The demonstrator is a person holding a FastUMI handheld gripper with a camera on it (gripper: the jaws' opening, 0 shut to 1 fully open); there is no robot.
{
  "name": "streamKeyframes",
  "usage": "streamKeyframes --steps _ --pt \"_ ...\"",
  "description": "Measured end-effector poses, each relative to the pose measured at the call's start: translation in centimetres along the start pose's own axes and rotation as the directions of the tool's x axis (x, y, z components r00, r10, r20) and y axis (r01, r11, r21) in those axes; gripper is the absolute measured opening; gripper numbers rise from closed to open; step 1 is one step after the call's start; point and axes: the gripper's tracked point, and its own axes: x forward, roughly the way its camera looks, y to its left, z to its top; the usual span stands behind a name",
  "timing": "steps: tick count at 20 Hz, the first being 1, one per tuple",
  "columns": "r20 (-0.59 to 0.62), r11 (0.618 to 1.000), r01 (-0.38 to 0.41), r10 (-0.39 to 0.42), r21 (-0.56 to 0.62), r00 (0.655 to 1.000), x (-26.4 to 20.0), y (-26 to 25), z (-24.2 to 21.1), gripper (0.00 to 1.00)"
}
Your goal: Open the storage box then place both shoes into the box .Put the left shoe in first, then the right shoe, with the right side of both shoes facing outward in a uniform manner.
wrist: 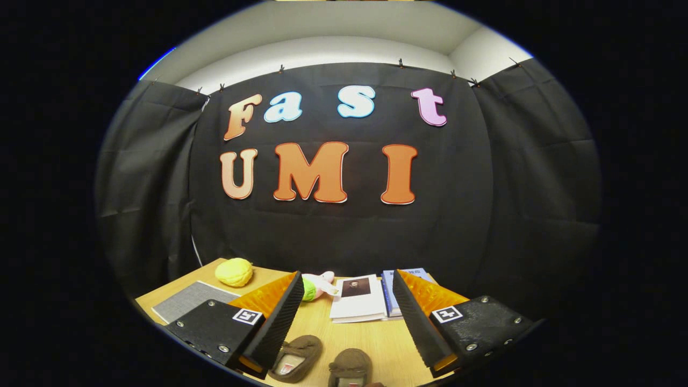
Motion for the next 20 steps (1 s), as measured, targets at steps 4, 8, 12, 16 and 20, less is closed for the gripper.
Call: streamKeyframes --steps 4,8,12,16,20 --pt "-0.116 0.963 -0.197 0.22 0.183 0.969 0.9 5.2 -4.5 0.99" --pt "-0.255 0.87 -0.247 0.378 0.427 0.89 2.4 9.4 -10.8 0.98" --pt "-0.305 0.721 -0.214 0.517 0.659 0.8 2.4 13.3 -15.4 0.98" --pt "-0.324 0.623 -0.181 0.606 0.761 0.727 2.4 15.9 -19.0 0.98" --pt "-0.303 0.507 -0.123 0.674 0.853 0.674 2.6 18.2 -21.3 0.98"
